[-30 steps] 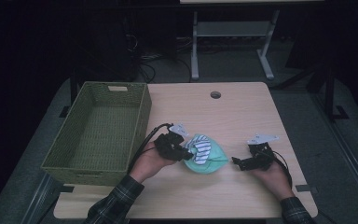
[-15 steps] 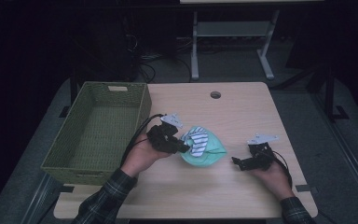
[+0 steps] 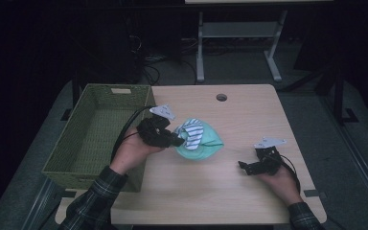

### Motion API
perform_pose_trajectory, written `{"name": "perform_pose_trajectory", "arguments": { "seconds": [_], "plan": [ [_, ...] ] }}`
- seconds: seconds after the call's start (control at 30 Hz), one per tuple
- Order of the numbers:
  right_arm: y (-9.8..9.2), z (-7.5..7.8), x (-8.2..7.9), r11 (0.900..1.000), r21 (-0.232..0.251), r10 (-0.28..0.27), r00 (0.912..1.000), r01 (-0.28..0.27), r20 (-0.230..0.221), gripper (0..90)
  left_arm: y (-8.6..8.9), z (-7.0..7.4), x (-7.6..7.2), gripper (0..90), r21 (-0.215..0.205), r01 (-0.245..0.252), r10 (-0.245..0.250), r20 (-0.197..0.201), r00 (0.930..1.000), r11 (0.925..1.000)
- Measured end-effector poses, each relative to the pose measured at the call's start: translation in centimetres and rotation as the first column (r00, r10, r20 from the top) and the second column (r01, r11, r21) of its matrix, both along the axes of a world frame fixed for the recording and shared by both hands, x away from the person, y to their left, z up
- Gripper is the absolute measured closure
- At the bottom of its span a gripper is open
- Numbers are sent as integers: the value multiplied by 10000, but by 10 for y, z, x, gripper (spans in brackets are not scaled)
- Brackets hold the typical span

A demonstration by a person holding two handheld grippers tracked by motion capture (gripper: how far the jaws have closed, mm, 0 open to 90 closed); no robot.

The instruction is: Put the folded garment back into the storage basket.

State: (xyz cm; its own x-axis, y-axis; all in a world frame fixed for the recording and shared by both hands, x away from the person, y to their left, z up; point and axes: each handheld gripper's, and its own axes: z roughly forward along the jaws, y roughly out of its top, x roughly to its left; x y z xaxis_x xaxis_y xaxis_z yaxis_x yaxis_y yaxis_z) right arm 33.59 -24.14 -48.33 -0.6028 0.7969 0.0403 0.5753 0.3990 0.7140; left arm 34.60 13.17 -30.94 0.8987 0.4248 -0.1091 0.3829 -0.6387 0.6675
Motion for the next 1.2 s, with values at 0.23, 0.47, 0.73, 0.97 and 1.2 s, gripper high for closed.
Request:
{"name": "perform_pose_trajectory", "arguments": {
  "seconds": [0.23, 0.47, 0.73, 0.97, 1.2],
  "plan": [
    [0, 0, 0, 10000, 0, 1, 10000, -1, 1, 59, 24, 13, 3, 798, -89, -588, 590, 317, 9978, 9982],
    [0, 0, 0, 10000, -2, -1, 10000, 1, 2, 59, 54, 26, 4, 797, -121, -1374, 1380, 683, 9881, 9904],
    [0, 0, 0, 10000, -4, -5, 10000, 5, 6, 60, 95, 32, 4, 797, -177, -2526, 2531, 920, 9630, 9674],
    [0, 0, 0, 10000, -10, -20, 10000, 20, 13, 60, 132, 31, 3, 797, -435, -3548, 3574, 1083, 9276, 9339],
    [0, 0, 0, 10000, -5, -27, 10000, 27, 13, 60, 165, 16, 6, 796, -480, -4554, 4579, 982, 8836, 8890]
  ]
}}
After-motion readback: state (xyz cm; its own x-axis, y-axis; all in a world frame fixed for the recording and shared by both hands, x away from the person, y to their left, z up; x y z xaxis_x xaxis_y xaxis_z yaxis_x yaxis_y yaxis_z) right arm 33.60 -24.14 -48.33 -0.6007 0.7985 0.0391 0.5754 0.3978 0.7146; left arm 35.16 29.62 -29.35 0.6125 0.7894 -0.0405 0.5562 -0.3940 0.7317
